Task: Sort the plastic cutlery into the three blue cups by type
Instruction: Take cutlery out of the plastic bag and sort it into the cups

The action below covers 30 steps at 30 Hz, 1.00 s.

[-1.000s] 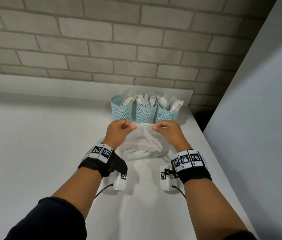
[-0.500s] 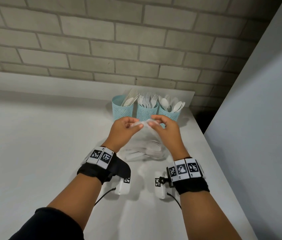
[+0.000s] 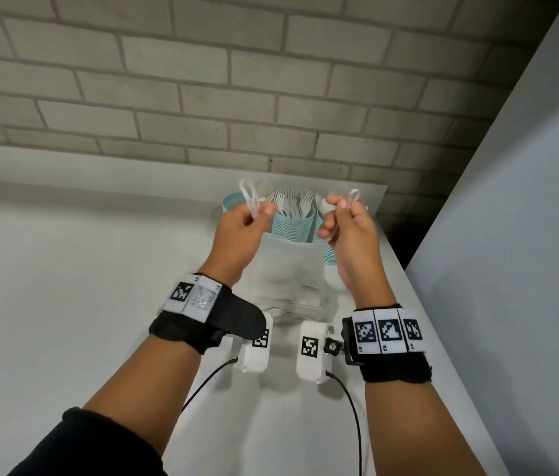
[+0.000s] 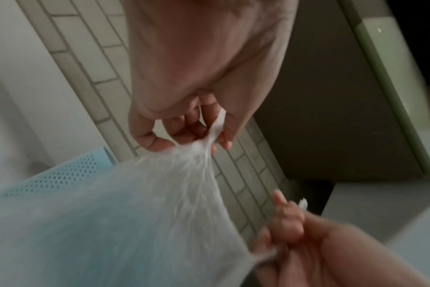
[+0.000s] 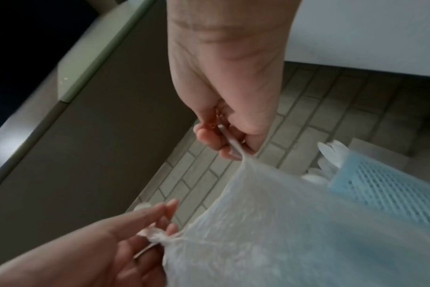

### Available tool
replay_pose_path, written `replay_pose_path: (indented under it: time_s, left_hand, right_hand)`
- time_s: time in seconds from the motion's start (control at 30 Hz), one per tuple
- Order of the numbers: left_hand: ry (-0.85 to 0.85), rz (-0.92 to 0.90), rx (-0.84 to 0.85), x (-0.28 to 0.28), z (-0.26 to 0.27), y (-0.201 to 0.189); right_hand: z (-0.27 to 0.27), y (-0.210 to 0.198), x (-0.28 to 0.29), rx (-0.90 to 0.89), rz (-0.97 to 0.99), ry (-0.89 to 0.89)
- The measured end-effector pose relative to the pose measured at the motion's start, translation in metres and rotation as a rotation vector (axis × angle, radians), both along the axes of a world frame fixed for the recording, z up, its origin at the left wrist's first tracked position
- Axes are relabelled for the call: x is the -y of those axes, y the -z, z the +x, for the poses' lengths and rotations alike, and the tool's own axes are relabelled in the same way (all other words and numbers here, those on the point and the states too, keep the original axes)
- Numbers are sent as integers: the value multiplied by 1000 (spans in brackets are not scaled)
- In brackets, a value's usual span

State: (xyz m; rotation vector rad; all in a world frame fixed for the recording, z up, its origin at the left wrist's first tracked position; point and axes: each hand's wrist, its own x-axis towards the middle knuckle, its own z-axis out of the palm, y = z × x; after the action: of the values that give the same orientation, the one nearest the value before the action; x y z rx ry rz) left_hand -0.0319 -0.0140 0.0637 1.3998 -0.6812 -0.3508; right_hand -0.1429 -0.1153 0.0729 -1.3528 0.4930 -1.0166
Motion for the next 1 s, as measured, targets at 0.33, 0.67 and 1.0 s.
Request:
replay_pose_path:
  time_s: [0.33, 0.67, 1.0]
  left_hand:
    - [126, -154, -270, -17, 9, -26]
    - [204, 744, 629, -16, 11, -6]
    - [217, 563, -37, -15, 19, 16]
  right_hand:
    - [-6, 10, -9, -820, -609, -116]
    - [0, 17, -4, -722, -662, 108]
    - [3, 39, -3, -610, -433, 45]
